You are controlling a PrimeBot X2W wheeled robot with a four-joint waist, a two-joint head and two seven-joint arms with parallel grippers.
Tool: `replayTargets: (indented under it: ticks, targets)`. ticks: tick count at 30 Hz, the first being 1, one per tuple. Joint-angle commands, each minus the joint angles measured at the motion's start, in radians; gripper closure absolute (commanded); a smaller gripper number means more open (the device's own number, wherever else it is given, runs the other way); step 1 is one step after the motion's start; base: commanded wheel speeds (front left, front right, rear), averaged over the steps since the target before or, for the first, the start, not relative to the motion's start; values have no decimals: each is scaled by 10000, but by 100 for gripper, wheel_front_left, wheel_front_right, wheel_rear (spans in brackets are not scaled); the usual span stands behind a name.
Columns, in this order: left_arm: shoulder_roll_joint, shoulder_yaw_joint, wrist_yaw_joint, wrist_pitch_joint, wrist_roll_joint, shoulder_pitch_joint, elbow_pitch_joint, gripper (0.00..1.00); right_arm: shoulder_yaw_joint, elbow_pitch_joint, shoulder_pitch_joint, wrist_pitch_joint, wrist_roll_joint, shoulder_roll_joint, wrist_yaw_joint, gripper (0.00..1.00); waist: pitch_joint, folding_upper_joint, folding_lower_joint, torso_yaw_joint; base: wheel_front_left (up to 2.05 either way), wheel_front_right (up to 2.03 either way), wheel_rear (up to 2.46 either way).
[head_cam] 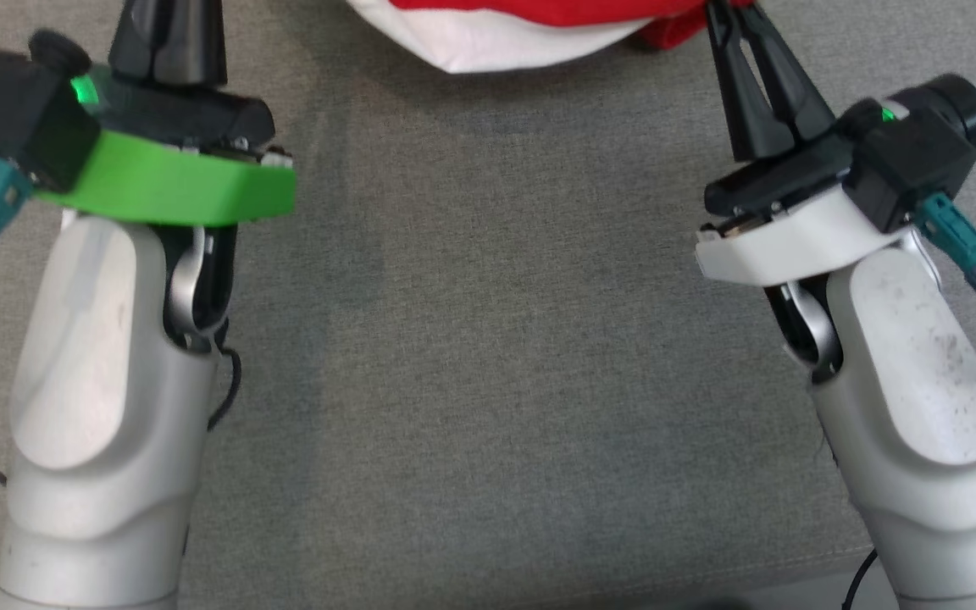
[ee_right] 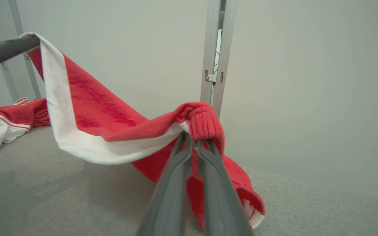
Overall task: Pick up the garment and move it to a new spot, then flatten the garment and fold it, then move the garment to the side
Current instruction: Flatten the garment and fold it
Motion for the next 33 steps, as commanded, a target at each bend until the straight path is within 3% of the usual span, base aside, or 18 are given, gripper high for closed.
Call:
replayTargets:
  ticks: [1, 11, 18, 23, 27, 33]
  targets:
    - [-44, 73, -26, -1, 26, 581, -321, 100, -70, -285, 514, -32, 112, 49, -14, 100, -601, 0, -1, -59, 0, 0, 0]
    - [-357, 343, -59, -1, -261, 4438, -2528, 100, -321, -2071, 3628, -33, -49, 295, -14, 100, -2947, 0, -1, 50, 0, 0, 0]
    - [-420, 76, 338, 155, -298, 6924, -4192, 100, -486, -3504, 6110, -33, -168, 387, -14, 100, -4591, 0, -1, 205, 0, 0, 0]
    - [-309, -64, 746, 635, -225, 8237, -5346, 100, -414, -4315, 7711, -33, -322, 397, -14, 100, -5145, 0, -1, 112, 0, 0, 0]
    - [-211, -220, 880, 1141, -390, 8855, -5607, 100, -300, -4190, 8471, -33, -169, 476, -14, 100, -5161, 0, -1, -8, 0, 0, 0]
    - [-166, -293, 721, 1409, -588, 8532, -4484, 100, -225, -2899, 8240, -33, 385, 584, -14, 100, -4667, 0, -1, -217, 0, 0, 0]
